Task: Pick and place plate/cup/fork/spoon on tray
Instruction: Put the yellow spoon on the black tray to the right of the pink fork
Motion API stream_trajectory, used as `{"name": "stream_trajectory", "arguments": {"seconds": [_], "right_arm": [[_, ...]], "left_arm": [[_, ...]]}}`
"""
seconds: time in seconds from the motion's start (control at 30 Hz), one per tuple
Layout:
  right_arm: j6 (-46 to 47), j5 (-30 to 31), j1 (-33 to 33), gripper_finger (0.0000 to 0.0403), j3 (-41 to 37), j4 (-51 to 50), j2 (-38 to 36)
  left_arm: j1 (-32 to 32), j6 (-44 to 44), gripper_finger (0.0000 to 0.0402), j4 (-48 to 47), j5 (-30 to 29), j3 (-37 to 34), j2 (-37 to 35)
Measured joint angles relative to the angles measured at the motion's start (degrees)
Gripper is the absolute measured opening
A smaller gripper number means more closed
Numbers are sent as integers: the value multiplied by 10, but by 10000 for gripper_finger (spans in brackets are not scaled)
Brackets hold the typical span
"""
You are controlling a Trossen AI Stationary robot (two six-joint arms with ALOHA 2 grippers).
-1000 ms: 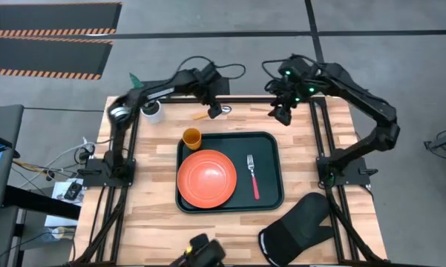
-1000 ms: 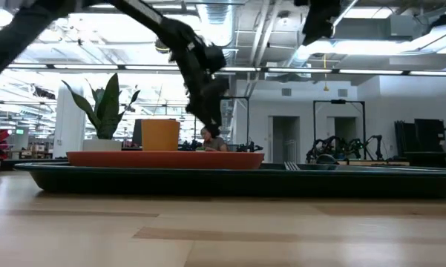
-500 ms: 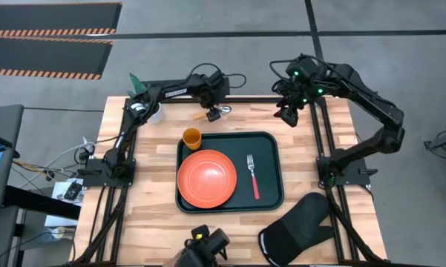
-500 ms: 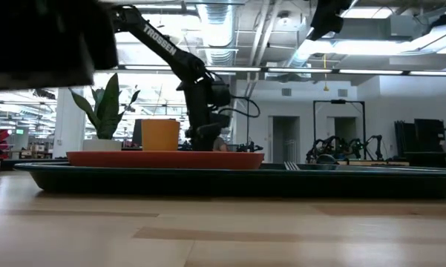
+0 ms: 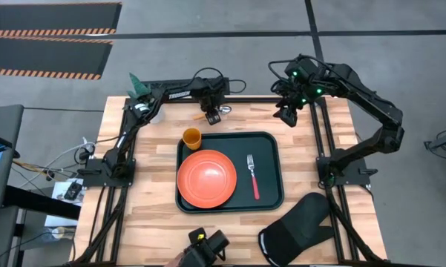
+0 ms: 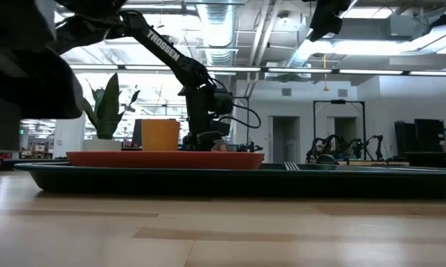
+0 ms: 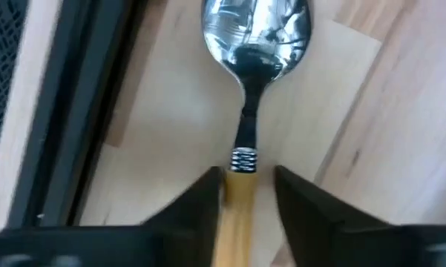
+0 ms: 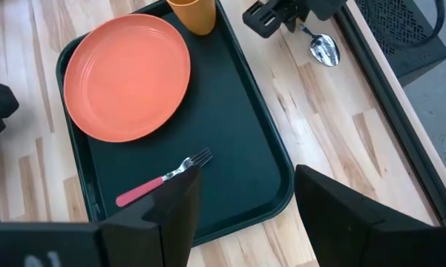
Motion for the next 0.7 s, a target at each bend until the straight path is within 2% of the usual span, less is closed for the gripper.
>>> {"name": "stream_trajectory", "arguments": {"seconds": [0.07,0.13,0.37,0.6,0.7], "right_arm": [[0,0,0,238,0,-1,0],[3,0,0,238,0,-3,0],[18,-1,0,238,0,-13,0],[30,0,-2,238,-26,-6,-25],[30,-1,-2,238,-48,-2,-40]], "left_arm": [[0,0,50,-5,3,0,0],[-1,-9,24,-6,4,0,0],[-2,-25,26,-15,7,4,-3],[-9,-54,26,-38,37,28,-43],[-13,-67,26,-41,75,30,-63]]}}
